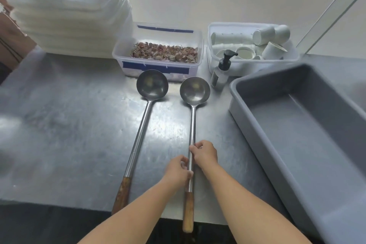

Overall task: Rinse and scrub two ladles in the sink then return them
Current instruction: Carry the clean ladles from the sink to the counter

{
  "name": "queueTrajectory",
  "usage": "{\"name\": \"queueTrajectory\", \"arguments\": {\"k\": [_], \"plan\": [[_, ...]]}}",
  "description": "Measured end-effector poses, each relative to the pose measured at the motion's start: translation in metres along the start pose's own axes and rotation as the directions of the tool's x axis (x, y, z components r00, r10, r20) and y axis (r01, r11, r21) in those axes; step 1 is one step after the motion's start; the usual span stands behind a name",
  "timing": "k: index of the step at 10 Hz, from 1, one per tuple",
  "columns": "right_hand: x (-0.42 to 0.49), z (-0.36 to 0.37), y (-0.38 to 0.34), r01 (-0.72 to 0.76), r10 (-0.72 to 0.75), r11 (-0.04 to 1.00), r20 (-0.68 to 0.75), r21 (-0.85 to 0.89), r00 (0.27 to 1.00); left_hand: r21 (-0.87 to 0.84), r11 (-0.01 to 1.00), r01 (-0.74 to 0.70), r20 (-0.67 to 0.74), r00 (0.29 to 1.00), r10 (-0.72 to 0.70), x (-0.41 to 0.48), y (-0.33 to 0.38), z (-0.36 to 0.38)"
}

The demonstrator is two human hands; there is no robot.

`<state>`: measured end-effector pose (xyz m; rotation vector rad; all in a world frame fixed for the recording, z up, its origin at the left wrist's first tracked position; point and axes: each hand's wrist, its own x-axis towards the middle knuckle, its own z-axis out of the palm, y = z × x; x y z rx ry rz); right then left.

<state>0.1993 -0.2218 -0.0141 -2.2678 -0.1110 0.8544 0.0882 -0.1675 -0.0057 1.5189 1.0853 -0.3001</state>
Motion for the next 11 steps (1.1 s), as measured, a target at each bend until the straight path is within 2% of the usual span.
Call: {"name": "queueTrajectory", "arguments": {"k": [3,6,10,11], "plan": [[0.006,0.004,-0.003,0.007,-0.007,0.999,0.007,-0.048,1.000,0.193,0.978,-0.081,-0.047,0.995,0.092,0.011,-0.002,0.007],[0.012,0.002,-0.008,0.029,-0.025,0.994,0.038,-0.109,0.999,0.314,0.939,-0.139,0.023,0.990,0.139,0.019,0.001,-0.001],[0.011,-0.001,-0.010,0.126,-0.119,0.957,0.046,-0.262,0.992,0.231,0.972,-0.033,0.008,0.999,0.031,0.018,0.004,-0.006],[-0.007,-0.013,-0.013,0.148,-0.148,0.929,0.027,-0.339,0.989,0.275,0.958,-0.076,0.002,0.997,0.078,0.004,0.002,-0.014]]}}
